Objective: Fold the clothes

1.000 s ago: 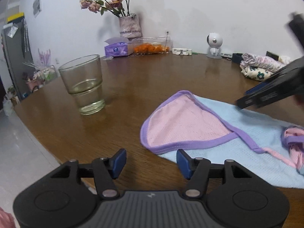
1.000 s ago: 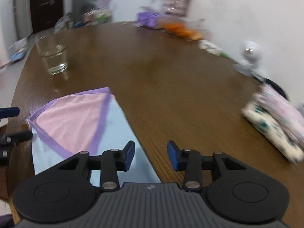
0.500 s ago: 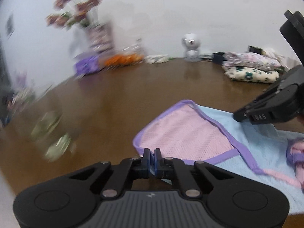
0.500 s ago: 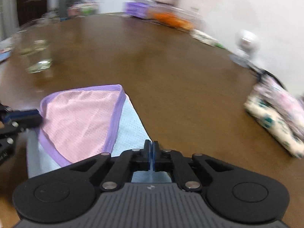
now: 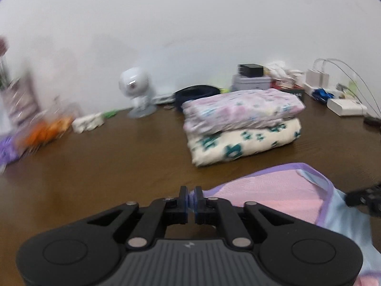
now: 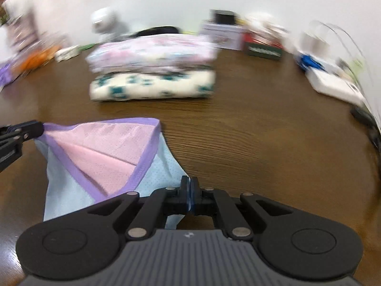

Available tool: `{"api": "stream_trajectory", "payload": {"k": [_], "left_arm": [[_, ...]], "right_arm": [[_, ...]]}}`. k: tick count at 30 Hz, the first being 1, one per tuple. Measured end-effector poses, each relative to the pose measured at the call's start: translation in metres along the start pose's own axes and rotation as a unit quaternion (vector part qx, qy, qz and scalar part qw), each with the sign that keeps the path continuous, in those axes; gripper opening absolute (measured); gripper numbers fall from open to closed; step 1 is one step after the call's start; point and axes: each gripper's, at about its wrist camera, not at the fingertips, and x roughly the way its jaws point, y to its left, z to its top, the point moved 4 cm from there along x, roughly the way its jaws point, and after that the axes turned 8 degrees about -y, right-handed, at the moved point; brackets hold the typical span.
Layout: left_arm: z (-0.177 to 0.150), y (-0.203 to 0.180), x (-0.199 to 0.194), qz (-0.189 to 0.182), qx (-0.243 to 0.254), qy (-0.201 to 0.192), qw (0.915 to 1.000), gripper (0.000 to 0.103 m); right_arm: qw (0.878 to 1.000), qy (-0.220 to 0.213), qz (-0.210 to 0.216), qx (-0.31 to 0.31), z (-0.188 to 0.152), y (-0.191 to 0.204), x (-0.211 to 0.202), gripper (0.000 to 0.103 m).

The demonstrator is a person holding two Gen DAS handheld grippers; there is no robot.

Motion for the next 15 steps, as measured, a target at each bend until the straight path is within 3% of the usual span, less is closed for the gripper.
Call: {"api": "stream_trajectory", "payload": {"k": [2,5,7,8,9,12,15], "left_arm": [[0.005,-0.009,0.005,0.008,0.004,-0.004,0.9999,0.011],[-0.002,0.0,-0.018,-0.019,-0.048,0.016,0.9985,0.017],[-0.012,0.001,-0.047,-0.059,-0.079,0.032,0.9946,0.019],[-0.018,-0.001,-0.066,-0.086,-0.09,0.037,0.9915,0.023],[-0.026,-0.008,-0.087,-0.115,-0.094,0.037,0.9883,0.029],[-0.055,-0.031,-0.144,-0.187,-0.086,0.038,0.9779,0.04],[-0.083,-0.052,-0.185,-0.237,-0.093,0.039,0.9664,0.04]], "right_arm": [[1.0,-0.008,-0.017,0.018,-0.003,-0.02,-0.004,0.001],[0.998,-0.044,-0.011,0.046,-0.006,-0.042,-0.029,0.005],[0.997,-0.064,0.025,0.042,-0.012,-0.049,-0.055,0.015],[0.996,-0.072,0.046,0.033,-0.018,-0.051,-0.07,0.031],[0.995,-0.079,0.066,0.021,-0.026,-0.052,-0.085,0.037],[0.99,-0.075,0.123,-0.008,-0.064,-0.049,-0.118,0.033],[0.984,-0.058,0.165,-0.019,-0.103,-0.041,-0.135,0.02]]}}
